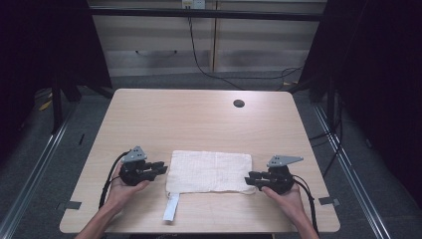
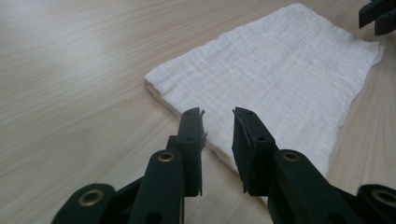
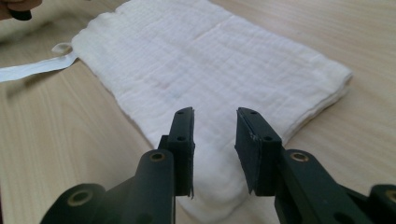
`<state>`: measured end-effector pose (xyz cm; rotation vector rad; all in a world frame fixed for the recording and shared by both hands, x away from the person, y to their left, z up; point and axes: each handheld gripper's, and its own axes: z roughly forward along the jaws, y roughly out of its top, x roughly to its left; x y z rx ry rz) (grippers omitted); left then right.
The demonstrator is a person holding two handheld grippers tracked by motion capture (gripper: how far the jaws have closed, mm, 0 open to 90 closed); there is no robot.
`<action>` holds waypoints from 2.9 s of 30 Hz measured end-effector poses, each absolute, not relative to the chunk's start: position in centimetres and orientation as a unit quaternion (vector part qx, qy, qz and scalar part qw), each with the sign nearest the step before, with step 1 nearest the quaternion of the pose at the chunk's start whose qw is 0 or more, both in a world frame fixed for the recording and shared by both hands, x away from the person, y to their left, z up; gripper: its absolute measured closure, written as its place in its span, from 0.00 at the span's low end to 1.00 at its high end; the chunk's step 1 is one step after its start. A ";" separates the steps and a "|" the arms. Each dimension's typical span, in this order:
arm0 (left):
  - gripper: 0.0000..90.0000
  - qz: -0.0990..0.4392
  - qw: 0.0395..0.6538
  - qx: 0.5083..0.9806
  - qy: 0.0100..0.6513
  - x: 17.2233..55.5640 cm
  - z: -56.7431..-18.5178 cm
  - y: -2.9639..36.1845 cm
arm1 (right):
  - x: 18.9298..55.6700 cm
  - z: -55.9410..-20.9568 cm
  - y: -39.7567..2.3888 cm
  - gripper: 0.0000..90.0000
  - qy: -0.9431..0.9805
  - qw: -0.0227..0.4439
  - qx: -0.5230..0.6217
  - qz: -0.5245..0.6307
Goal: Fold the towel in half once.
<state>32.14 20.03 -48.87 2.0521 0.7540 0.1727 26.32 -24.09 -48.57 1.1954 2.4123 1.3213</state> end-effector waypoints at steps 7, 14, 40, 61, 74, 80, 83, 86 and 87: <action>0.82 0.059 0.437 0.848 0.295 33.0 -49.6 17.8 | 28.9 -48.0 -24.4 0.79 0.800 0.093 0.406 0.432; 0.82 0.052 0.418 0.862 0.283 32.9 -50.4 17.1 | 32.7 -48.0 -24.3 0.81 0.798 0.108 0.421 0.418; 0.78 0.054 0.437 0.848 0.296 32.6 -49.0 19.4 | 35.3 -50.6 -22.6 0.93 0.817 0.091 0.420 0.385; 0.61 0.057 0.435 0.824 0.359 38.8 -50.4 19.6 | 35.5 -50.6 -22.2 0.95 0.818 0.089 0.417 0.387; 0.71 0.062 0.419 0.847 0.321 38.4 -50.9 18.9 | 35.4 -50.7 -22.2 0.95 0.813 0.087 0.423 0.390; 0.91 0.072 0.406 0.859 0.303 37.7 -50.7 18.1 | 35.3 -50.6 -22.3 0.95 0.812 0.090 0.424 0.391; 0.93 0.077 0.399 0.864 0.296 37.3 -50.6 17.8 | 35.4 -50.4 -22.5 0.96 0.808 0.090 0.424 0.399; 0.94 0.071 0.401 0.864 0.295 37.2 -50.6 18.0 | 35.3 -49.9 -22.8 0.96 0.801 0.095 0.424 0.411; 0.94 0.067 0.403 0.863 0.298 37.2 -50.6 18.1 | 35.2 -49.8 -22.9 0.96 0.799 0.094 0.425 0.415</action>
